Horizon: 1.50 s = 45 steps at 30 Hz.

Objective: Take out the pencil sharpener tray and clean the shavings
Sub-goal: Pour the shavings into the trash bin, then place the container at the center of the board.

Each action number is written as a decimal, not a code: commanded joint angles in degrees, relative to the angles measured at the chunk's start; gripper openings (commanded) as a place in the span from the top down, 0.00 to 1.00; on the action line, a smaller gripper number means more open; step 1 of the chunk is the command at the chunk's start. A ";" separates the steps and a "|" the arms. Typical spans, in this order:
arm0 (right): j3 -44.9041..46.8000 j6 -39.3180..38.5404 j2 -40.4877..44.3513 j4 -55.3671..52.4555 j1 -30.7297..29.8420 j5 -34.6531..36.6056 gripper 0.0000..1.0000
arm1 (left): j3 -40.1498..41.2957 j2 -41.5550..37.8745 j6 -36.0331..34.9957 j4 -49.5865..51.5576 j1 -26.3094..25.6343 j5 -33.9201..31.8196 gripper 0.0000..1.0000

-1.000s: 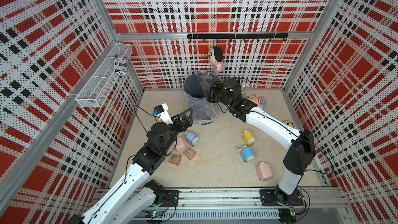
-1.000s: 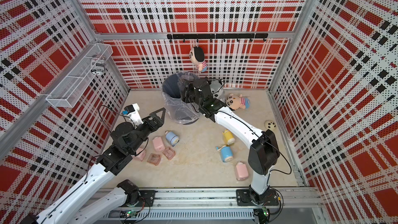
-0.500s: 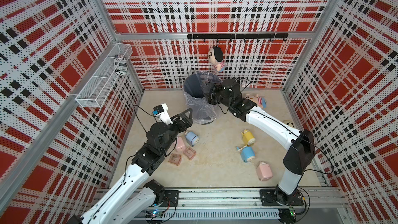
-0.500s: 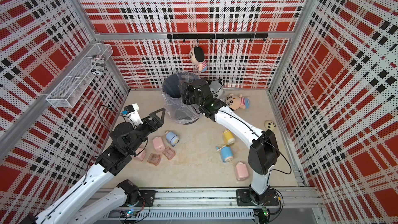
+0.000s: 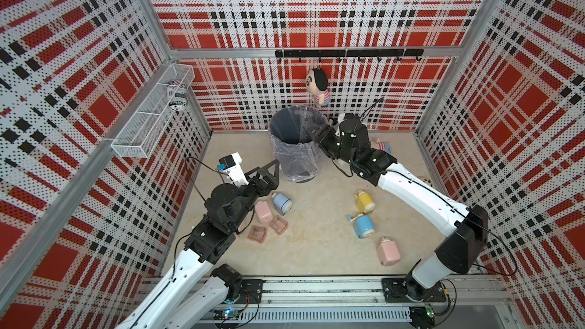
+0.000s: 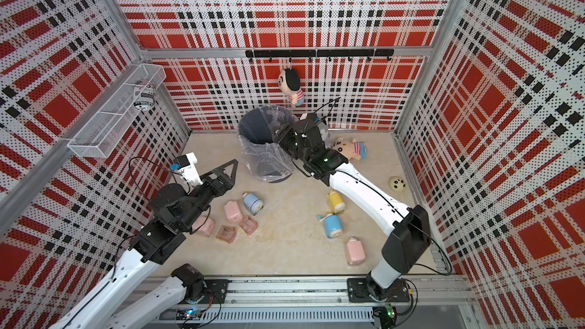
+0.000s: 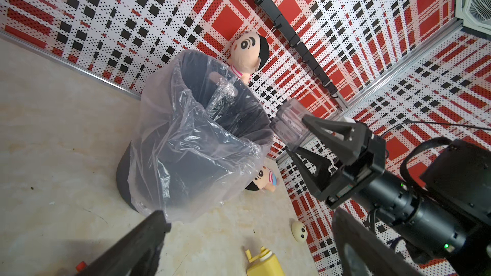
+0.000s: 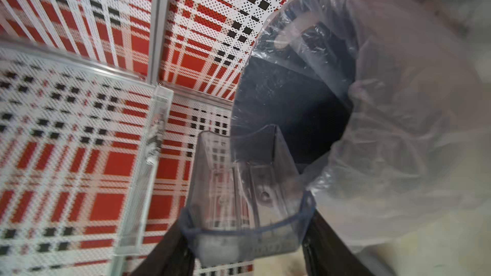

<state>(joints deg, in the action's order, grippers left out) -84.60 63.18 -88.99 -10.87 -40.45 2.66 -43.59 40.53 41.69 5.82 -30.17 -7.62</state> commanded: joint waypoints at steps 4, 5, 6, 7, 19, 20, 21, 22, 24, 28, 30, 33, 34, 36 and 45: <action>13.56 -22.91 11.94 11.28 -0.86 -2.43 0.51 | 2.91 1.82 -0.87 -1.94 1.75 5.45 0.02; 16.19 -24.69 13.38 12.63 -0.95 -3.24 0.51 | 3.36 2.28 -0.50 -2.66 1.94 6.27 0.02; 18.46 -25.92 14.45 13.53 -0.95 -3.60 0.51 | 3.79 2.65 -0.14 -3.31 2.03 6.90 0.02; 20.87 -27.31 15.93 14.50 -1.03 -3.90 0.51 | 4.23 3.08 0.28 -4.13 2.05 7.66 0.02; 44.23 -41.64 26.88 27.02 -6.86 -3.85 0.50 | 10.28 4.42 1.61 -5.64 0.00 7.26 0.02; 45.39 -42.24 26.95 27.49 -7.59 -3.24 0.50 | 10.85 4.38 1.78 -5.73 -0.37 6.81 0.02; 46.72 -43.09 26.87 28.18 -8.54 -2.99 0.50 | 11.48 4.38 1.81 -5.87 -1.02 6.25 0.02; 47.84 -43.67 26.57 28.69 -9.59 -2.33 0.50 | 12.00 4.53 1.81 -5.99 -1.63 5.52 0.02; 49.93 -44.89 25.60 30.39 -11.66 -0.66 0.50 | 12.90 4.81 1.80 -6.34 -2.98 3.87 0.02; 51.64 -47.27 21.12 31.82 -16.83 4.83 0.50 | 14.73 5.72 1.99 -7.95 -6.21 1.28 0.02; 51.55 -48.40 18.31 32.04 -19.33 7.35 0.50 | 14.75 6.70 1.66 -7.93 -7.67 0.11 0.02; 51.57 -49.19 13.66 34.03 -22.76 11.27 0.50 | 15.64 6.31 1.46 -7.80 -8.94 -2.57 0.02; 51.63 -49.20 11.93 34.88 -23.54 12.21 0.49 | 16.41 5.79 1.40 -8.20 -8.87 -3.45 0.02; 51.66 -49.01 8.57 37.12 -24.30 13.36 0.49 | 17.79 4.97 1.14 -9.38 -7.91 -3.27 0.02; 52.07 -49.85 -2.57 44.21 -25.47 16.16 0.50 | 20.91 3.57 1.90 -10.92 2.20 4.36 0.02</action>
<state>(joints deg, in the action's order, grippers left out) -32.91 14.39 -89.82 28.73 -65.25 16.34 -23.66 45.39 43.55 -2.85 -29.95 -6.20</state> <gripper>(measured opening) 0.602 0.982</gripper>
